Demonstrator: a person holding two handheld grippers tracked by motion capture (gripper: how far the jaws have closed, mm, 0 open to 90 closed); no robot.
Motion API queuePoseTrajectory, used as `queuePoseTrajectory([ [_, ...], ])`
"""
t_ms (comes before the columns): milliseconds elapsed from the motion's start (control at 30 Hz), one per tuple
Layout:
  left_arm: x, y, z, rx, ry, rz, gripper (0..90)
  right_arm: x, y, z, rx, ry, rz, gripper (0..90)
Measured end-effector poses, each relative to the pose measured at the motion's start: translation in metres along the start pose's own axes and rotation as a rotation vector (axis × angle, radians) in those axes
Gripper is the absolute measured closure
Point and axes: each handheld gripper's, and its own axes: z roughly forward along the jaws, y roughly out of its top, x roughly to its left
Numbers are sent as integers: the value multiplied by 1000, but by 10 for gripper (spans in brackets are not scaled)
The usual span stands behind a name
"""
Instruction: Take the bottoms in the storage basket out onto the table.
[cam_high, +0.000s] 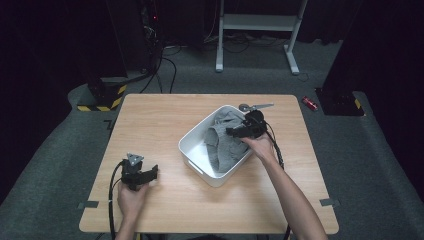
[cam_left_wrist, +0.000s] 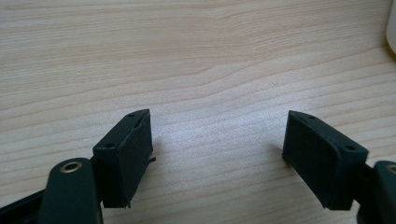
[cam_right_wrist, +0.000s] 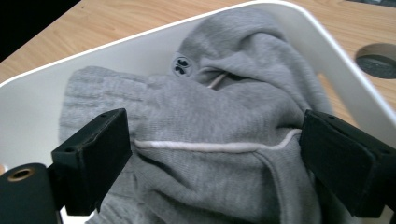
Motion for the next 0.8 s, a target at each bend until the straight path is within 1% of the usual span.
queuePoseTrajectory([
  [167,0,0,0,1,0,0,241,15,8,7,41,-7,-60,90],
  [267,0,0,0,0,0,0,241,25,12,13,62,-20,-98,88],
  [300,0,0,0,0,0,0,242,25,12,13,62,-20,-98,88],
  [367,0,0,0,0,0,-1,242,32,14,19,73,-30,-114,87],
  [500,0,0,0,1,0,-1,241,37,15,24,80,-38,-111,87],
  [533,0,0,0,1,0,-1,242,38,16,26,94,-53,-110,88],
  [567,0,0,0,1,0,-1,242,39,16,27,97,-59,-118,87],
  [667,0,0,0,1,0,-1,242,39,21,29,118,-65,-89,87],
  [767,0,0,0,1,0,-1,242,40,26,30,124,-71,-86,87],
  [800,0,0,0,1,0,-1,242,43,30,33,125,-78,-87,87],
])
